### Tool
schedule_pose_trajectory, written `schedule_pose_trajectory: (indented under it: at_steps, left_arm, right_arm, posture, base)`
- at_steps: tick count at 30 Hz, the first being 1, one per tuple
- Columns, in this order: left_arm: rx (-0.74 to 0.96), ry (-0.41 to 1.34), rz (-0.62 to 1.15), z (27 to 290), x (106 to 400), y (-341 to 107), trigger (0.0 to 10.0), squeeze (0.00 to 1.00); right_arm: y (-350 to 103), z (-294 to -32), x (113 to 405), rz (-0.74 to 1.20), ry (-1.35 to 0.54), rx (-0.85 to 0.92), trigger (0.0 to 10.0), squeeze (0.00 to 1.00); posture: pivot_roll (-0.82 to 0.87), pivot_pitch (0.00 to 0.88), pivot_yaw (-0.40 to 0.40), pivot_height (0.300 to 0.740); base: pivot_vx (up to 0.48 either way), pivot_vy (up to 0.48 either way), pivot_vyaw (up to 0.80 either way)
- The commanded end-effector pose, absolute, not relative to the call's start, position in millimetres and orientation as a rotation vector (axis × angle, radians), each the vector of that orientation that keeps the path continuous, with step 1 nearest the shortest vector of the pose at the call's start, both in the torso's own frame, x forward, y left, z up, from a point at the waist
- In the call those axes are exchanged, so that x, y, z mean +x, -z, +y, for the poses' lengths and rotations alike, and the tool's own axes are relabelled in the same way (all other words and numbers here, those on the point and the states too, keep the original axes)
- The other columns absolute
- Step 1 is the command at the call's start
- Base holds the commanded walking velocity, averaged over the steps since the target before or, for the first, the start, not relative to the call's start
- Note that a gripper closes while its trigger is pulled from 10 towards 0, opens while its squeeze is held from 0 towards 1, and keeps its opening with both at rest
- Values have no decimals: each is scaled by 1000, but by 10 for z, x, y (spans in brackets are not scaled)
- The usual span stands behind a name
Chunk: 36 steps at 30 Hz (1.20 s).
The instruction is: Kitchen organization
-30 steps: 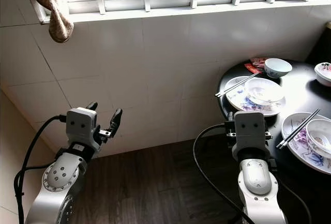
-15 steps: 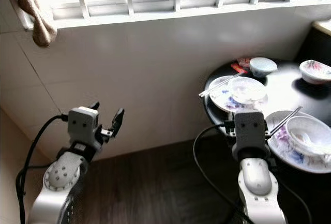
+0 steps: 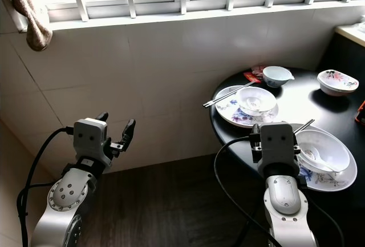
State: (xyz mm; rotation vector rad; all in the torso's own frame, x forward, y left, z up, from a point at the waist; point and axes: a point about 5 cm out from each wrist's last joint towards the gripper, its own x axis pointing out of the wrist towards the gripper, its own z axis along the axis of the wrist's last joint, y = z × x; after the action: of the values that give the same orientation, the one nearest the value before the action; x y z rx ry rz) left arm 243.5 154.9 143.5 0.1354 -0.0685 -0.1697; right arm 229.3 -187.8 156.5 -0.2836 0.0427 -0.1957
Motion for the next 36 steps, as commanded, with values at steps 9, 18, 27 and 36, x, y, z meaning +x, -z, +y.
schedule_pose_trajectory:
  at_steps: [9,18,27,36]
  left_arm:
    - [137,172,-61,1555,2427,-1429,10000,0]
    - [139,177,-58,1562,2433,-1416,10000,0]
    - [144,179,-57,1561,2431,-1411,10000,0]
    - [141,179,-53,1554,2427,-1404,10000,0]
  right_arm:
    - [-1614,-1869,2302,13,216,470,10000,0]
    - [-1522,-1814,2302,50,204,788,10000,0]
    - [-1414,-1845,2277,148,194,736,10000,0]
    - [-1453,-1818,2274,196,112,0,10000,0]
  posture:
    - [45,0,-21,740]
    - [46,0,-14,740]
    - [46,0,-12,740]
    - [43,0,-11,740]
  base:
    - [0,0,0]
    - [0,0,0]
    - [0,0,0]
    - [0,0,0]
